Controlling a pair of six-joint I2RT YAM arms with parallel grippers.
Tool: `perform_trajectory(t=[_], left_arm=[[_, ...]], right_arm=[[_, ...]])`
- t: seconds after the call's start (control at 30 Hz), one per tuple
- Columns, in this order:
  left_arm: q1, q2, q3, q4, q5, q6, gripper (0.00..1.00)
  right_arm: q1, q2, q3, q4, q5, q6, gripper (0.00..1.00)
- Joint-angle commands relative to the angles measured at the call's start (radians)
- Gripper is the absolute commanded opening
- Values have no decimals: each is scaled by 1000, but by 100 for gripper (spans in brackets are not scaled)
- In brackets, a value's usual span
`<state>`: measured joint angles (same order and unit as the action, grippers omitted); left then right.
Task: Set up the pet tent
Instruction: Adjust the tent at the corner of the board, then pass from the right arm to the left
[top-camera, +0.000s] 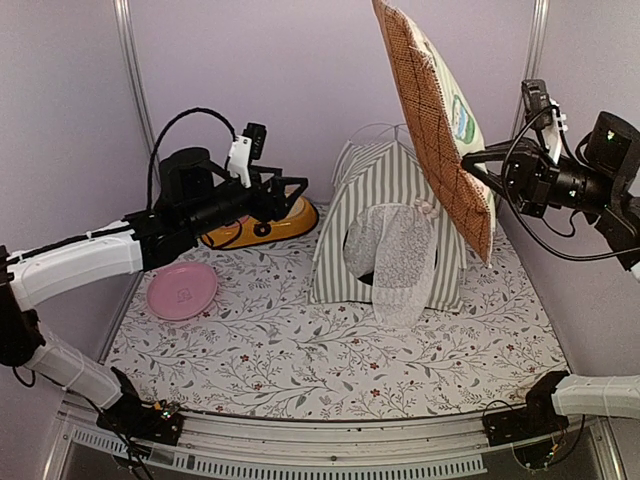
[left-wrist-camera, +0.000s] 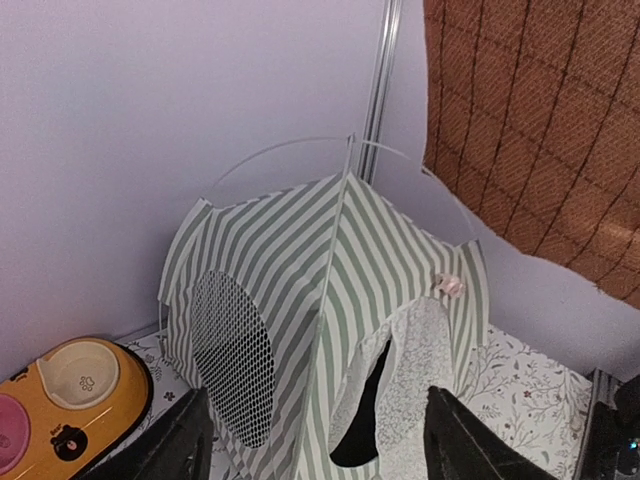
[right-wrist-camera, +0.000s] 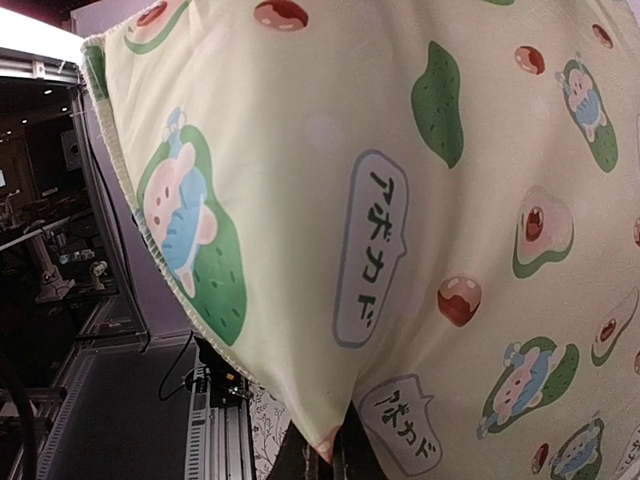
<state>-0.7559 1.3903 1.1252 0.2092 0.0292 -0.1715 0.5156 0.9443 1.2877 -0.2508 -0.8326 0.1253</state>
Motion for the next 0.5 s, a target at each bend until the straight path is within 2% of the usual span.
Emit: perform_trajectory(t=[0.0,0.23,0.47], left_arm=[[41,-108,-50,58,70,-124,73],[157,-265,-145,46,218,-386,77],[284,-401,-331,129,361,-605,85]], right_arm=[[97,31,-1,-36,47,-72,0],[399,154,-63,-82,456,-195,0],[488,299,-213,26,737,-192,0]])
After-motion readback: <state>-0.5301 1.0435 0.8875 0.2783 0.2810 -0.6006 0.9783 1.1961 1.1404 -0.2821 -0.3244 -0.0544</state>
